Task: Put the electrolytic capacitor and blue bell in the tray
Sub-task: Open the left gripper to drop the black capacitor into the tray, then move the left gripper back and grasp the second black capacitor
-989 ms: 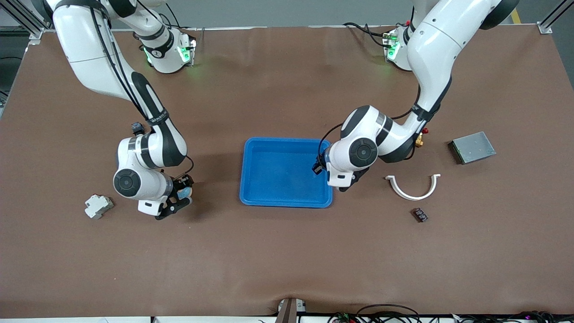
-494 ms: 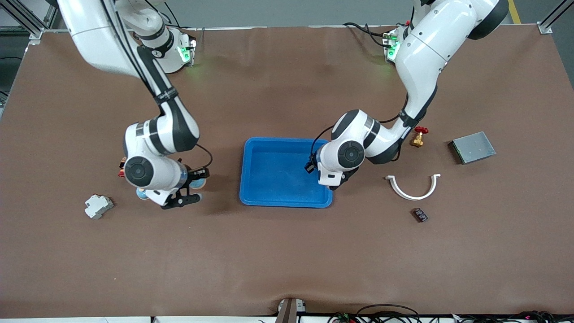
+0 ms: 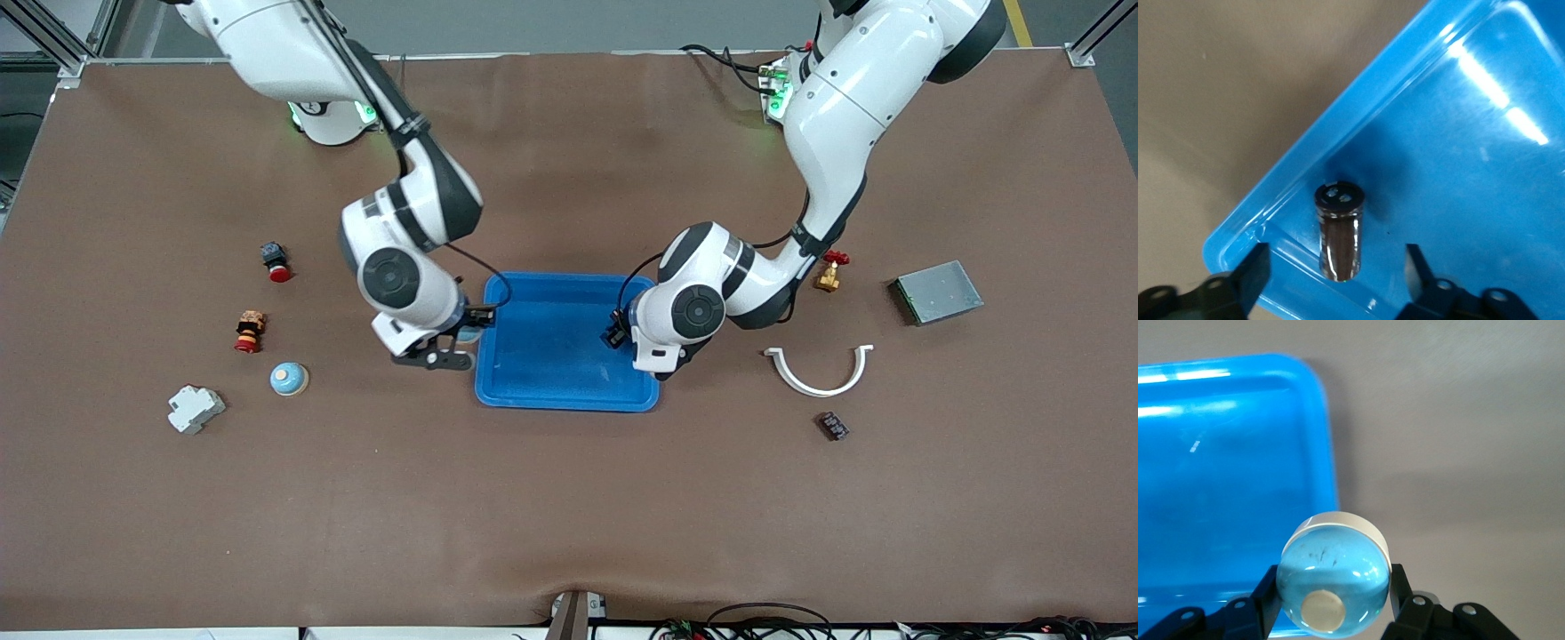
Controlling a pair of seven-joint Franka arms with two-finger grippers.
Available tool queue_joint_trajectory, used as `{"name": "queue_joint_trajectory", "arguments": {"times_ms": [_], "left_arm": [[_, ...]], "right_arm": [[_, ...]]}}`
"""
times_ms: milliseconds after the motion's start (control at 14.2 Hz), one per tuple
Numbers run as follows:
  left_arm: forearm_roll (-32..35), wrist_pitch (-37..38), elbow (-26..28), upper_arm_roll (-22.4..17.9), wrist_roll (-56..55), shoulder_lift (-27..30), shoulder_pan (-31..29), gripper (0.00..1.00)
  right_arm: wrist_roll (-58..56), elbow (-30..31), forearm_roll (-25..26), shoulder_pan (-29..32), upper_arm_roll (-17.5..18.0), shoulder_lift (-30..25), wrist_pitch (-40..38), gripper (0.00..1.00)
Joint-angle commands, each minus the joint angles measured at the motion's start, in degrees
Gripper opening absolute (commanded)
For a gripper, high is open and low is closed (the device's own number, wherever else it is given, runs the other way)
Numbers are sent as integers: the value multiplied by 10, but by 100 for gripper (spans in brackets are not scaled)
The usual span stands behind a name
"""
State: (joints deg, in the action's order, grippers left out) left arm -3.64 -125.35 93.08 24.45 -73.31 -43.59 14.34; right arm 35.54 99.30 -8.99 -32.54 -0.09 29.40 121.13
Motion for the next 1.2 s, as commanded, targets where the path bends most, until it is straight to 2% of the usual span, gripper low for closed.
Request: {"name": "queue_joint_trajectory", "arguments": {"times_ms": [0,282,565,847,1130], "left_arm": [[-3,45,3,-5,-10,45,-5,100],[-1,78,2,-51,-15,90,-14,100],[40,72,-16,-112,-10,90,-40,100],[103,70,-32,-120,28,84,-105,100],[114,53,-34,-121,147,65,-165,100]], "right_arm": [[49,12,-11,-25,-7,-7,26,20],[95,13,-11,-55,-7,18,76,20],[106,13,-11,-67,-7,38,107,20],[105,12,-11,-68,-7,51,120,20],[105,11,-10,-69,-7,62,127,20]]}}
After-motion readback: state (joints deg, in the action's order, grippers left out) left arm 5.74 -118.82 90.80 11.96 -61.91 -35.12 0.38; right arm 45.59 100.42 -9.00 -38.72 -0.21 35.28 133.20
